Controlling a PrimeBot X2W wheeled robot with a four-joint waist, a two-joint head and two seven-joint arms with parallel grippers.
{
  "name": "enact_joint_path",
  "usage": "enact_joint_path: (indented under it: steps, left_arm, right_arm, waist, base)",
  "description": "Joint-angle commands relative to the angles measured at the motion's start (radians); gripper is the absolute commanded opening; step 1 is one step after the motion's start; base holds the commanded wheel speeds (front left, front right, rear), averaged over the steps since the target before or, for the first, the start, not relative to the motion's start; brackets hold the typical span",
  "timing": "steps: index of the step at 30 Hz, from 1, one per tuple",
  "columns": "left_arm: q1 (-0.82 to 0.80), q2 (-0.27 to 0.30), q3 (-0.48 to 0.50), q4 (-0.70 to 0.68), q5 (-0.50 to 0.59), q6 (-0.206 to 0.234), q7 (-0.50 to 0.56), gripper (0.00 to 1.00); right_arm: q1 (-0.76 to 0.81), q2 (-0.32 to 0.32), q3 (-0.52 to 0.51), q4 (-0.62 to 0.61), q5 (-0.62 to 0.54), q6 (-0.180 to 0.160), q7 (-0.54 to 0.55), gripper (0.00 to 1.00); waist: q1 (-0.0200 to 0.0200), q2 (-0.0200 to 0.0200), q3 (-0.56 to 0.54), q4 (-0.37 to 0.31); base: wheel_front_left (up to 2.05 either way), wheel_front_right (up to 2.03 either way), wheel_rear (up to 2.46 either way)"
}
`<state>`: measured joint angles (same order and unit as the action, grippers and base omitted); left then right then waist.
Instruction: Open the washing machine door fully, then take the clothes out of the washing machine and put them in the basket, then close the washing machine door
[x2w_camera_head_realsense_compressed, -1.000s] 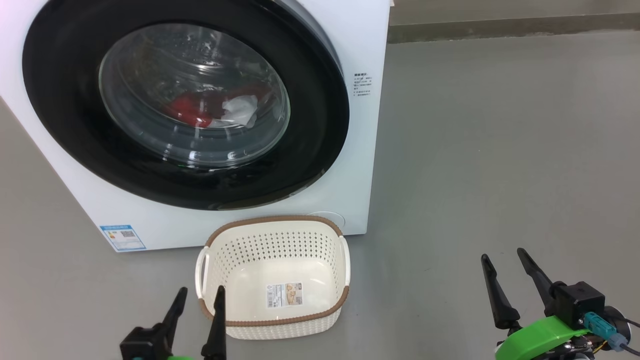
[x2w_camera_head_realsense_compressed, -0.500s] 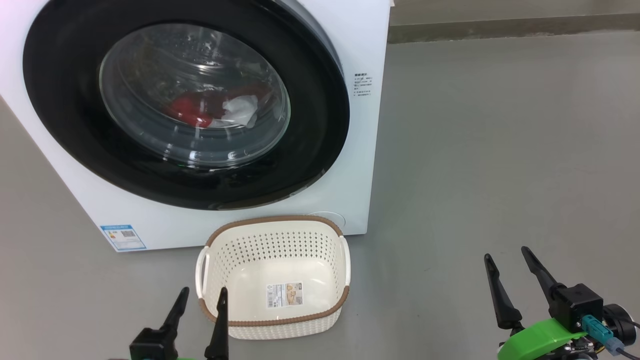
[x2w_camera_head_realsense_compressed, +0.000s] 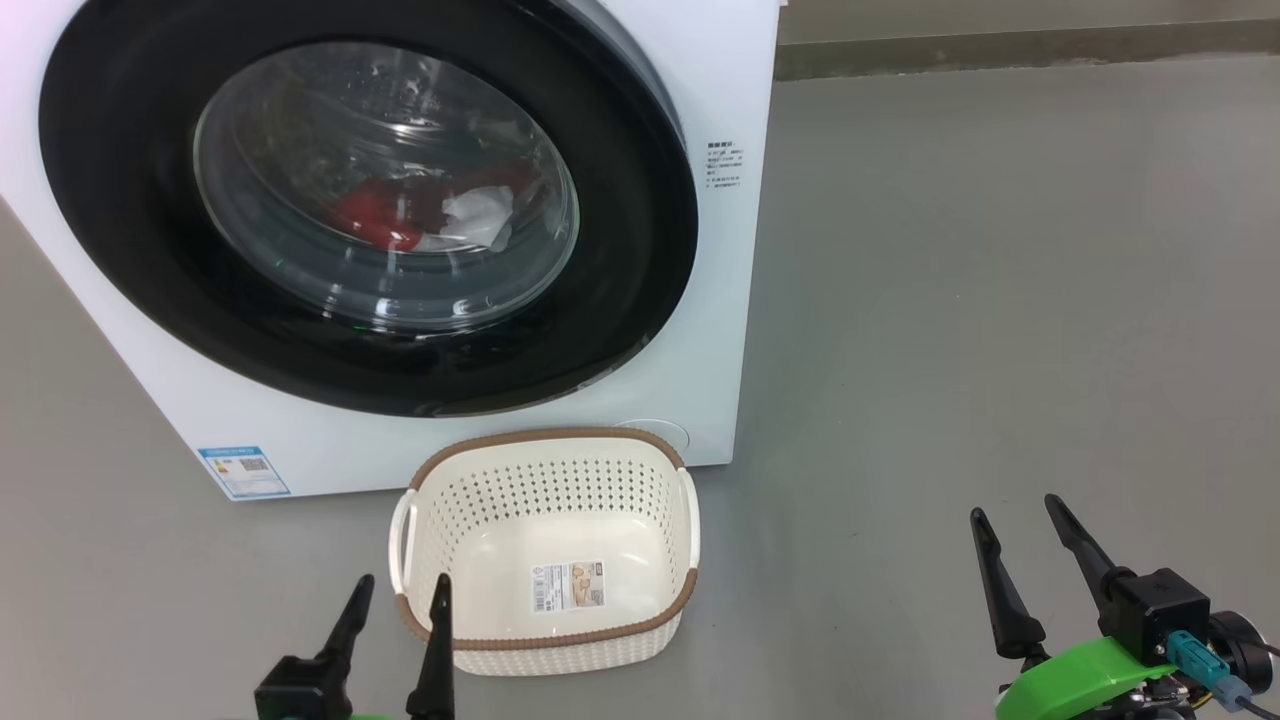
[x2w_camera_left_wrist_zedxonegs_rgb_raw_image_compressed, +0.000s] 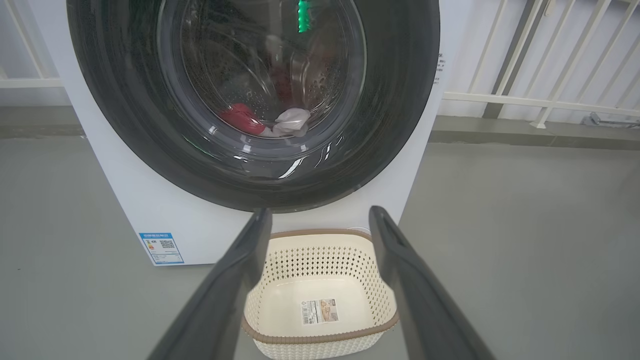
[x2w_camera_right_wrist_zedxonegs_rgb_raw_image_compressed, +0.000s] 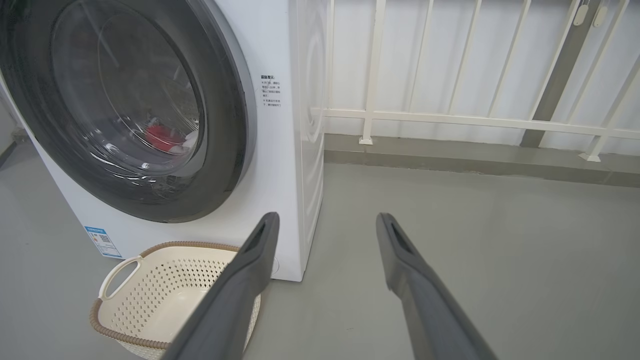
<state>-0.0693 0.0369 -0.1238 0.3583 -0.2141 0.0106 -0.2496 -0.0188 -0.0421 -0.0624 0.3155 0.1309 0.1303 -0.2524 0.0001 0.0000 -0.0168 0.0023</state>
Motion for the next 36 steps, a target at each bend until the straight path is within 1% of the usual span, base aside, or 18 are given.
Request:
enact_joint_path:
  steps: [1,7,8,9,22,25,26,27,30,31,36]
  left_arm:
    - [-0.044,0.013,0.032,-0.025,-0.003,0.010,-0.012,1.00]
    - [-0.045,0.013,0.030,-0.026,-0.003,0.015,-0.012,1.00]
    - [-0.045,0.013,0.029,-0.026,-0.003,0.016,-0.012,1.00]
    - [-0.045,0.013,0.029,-0.026,-0.003,0.016,-0.012,1.00]
    - [-0.045,0.013,0.028,-0.026,-0.004,0.018,-0.012,1.00]
    - [-0.045,0.013,0.025,-0.029,-0.006,0.021,-0.012,1.00]
    - [-0.045,0.013,0.025,-0.030,-0.006,0.021,-0.012,1.00]
    - [-0.045,0.013,0.025,-0.030,-0.006,0.021,-0.012,1.00]
    - [-0.045,0.013,0.023,-0.033,-0.007,0.022,-0.012,1.00]
    - [-0.046,0.013,0.022,-0.034,-0.007,0.021,-0.012,1.00]
    - [-0.051,0.013,0.015,-0.044,-0.008,0.022,-0.012,1.00]
  right_arm:
    - [-0.006,-0.008,0.020,-0.026,0.011,0.000,-0.009,1.00]
    - [-0.007,-0.008,0.021,-0.025,0.014,0.000,-0.009,1.00]
    - [-0.007,-0.008,0.021,-0.024,0.016,0.000,-0.009,0.31]
    - [-0.007,-0.008,0.021,-0.022,0.021,0.000,-0.009,0.00]
    - [-0.018,-0.008,0.026,-0.018,0.060,0.000,-0.009,0.00]
    - [-0.026,-0.008,0.024,-0.018,0.111,0.000,-0.009,0.00]
    - [-0.029,-0.008,0.023,-0.019,0.145,0.000,-0.009,0.00]
    - [-0.029,-0.008,0.023,-0.019,0.145,0.000,-0.009,0.00]
    - [-0.040,-0.008,0.023,-0.005,0.275,0.000,-0.009,0.00]
    - [-0.046,-0.008,0.023,0.003,0.341,0.000,-0.009,0.00]
    - [-0.088,-0.008,0.038,0.030,0.579,0.000,-0.009,0.00]
  waist:
    - [0.0000,0.0000,0.000,0.000]
    - [0.0000,0.0000,0.000,0.001]
    - [0.0000,0.0000,0.000,0.001]
    - [0.0000,0.0000,0.000,0.002]
    - [0.0000,0.0000,0.004,0.006]
    - [0.0000,0.0000,0.006,0.007]
    - [0.0000,0.0000,0.007,0.007]
    - [0.0000,0.0000,0.007,0.007]
    - [0.0000,0.0000,0.010,0.009]
    - [0.0000,0.0000,0.011,0.010]
    - [0.0000,0.0000,0.022,0.015]
  base:
    - [0.00,0.00,0.00]
    - [0.00,0.00,0.00]
    - [0.00,0.00,0.00]
    - [0.00,0.00,0.00]
    - [0.00,0.00,0.00]
    - [0.00,0.00,0.00]
    - [0.00,0.00,0.00]
    - [0.00,0.00,0.00]
    - [0.00,0.00,0.00]
    - [0.00,0.00,0.00]
    - [0.00,0.00,0.00]
